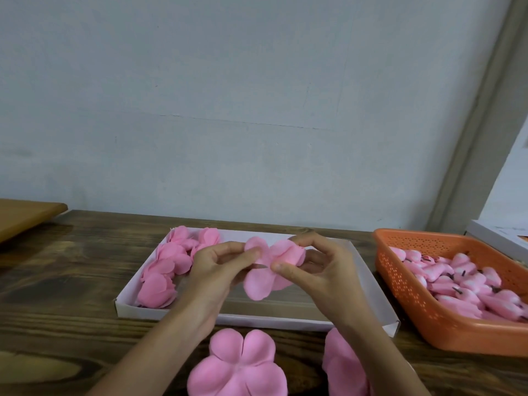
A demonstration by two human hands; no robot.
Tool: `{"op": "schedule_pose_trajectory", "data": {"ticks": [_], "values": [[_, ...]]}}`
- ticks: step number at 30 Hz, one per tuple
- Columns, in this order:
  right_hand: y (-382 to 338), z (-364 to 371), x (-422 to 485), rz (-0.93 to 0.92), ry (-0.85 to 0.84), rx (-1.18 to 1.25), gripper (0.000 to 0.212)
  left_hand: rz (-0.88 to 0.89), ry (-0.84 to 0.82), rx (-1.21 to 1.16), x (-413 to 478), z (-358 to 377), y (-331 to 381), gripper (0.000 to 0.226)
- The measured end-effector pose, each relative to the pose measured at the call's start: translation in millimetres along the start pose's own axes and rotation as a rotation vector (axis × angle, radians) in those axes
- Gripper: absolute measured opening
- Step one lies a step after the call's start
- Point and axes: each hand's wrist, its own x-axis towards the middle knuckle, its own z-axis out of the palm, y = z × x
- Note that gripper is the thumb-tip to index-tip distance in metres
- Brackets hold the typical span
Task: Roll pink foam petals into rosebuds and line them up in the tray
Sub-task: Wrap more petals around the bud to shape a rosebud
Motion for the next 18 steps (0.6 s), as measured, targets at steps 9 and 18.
{"op": "schedule_pose_trajectory", "data": {"ticks": [9, 18], "values": [[-2.6, 4.9, -2.0, -0.129, -0.127, -0.073, 0.028, 0.154, 0.172, 0.084, -6.5, 12.1, -6.0, 0.009], [-1.3, 4.6, 0.1, -0.167, -0.036, -0.017, 0.035, 0.049, 0.289, 0.002, -4.5, 8.5, -16.9, 0.016]]}}
